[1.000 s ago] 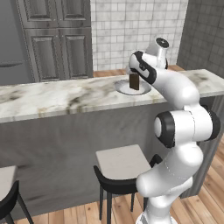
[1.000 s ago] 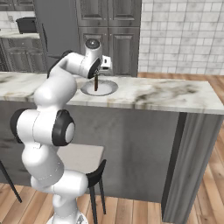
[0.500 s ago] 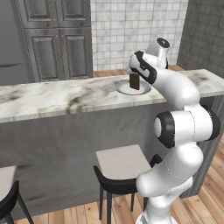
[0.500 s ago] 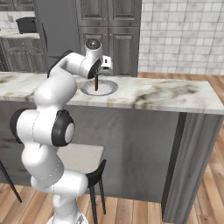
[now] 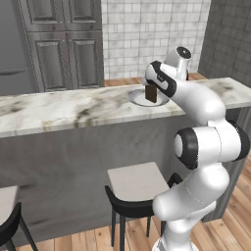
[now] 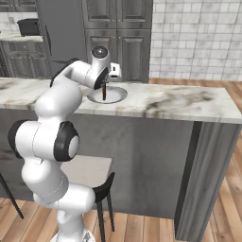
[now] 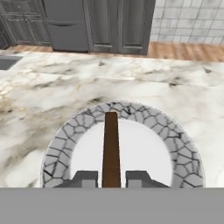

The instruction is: Start the toaster. Once the lever pops up, take the bread to the plate on the dining counter.

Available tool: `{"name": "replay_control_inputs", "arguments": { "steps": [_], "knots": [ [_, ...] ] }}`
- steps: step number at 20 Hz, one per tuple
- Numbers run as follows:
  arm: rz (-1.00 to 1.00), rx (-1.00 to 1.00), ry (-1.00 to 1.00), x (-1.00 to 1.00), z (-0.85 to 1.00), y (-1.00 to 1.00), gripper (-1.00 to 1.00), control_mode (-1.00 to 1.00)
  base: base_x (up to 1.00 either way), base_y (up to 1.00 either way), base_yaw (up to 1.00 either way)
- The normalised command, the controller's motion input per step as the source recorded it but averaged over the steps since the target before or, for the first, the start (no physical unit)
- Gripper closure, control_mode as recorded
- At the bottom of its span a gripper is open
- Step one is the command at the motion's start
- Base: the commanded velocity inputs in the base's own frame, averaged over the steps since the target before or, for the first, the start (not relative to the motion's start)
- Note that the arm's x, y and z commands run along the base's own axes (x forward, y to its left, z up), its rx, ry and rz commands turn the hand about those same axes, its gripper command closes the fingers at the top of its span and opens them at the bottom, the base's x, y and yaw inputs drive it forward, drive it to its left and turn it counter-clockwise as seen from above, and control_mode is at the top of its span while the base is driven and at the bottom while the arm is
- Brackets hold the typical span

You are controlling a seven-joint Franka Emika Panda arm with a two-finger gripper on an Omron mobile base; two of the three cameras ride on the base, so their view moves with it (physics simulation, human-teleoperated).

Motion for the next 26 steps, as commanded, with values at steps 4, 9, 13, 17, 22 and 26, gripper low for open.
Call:
{"name": "replay_control_inputs", "arguments": {
  "steps": [4,9,13,17,22,26],
  "knots": [
    [0.00,0.00,0.00,0.00,0.00,0.00,-1.00,-1.00,0.00,0.00,0.00],
    [0.00,0.00,0.00,0.00,0.00,0.00,-1.00,-1.00,0.00,0.00,0.00],
    [0.00,0.00,0.00,0.00,0.02,0.00,-1.00,-1.00,0.00,0.00,0.00],
    [0.00,0.00,-0.03,-0.15,0.21,0.00,-1.00,-1.00,0.00,0.00,0.00],
    [0.00,0.00,-0.02,-0.49,0.15,0.00,-1.00,-1.00,0.00,0.00,0.00],
    [-0.01,0.00,-0.05,-0.79,0.01,0.00,-1.00,-1.00,0.00,0.00,0.00]
  ]
}}
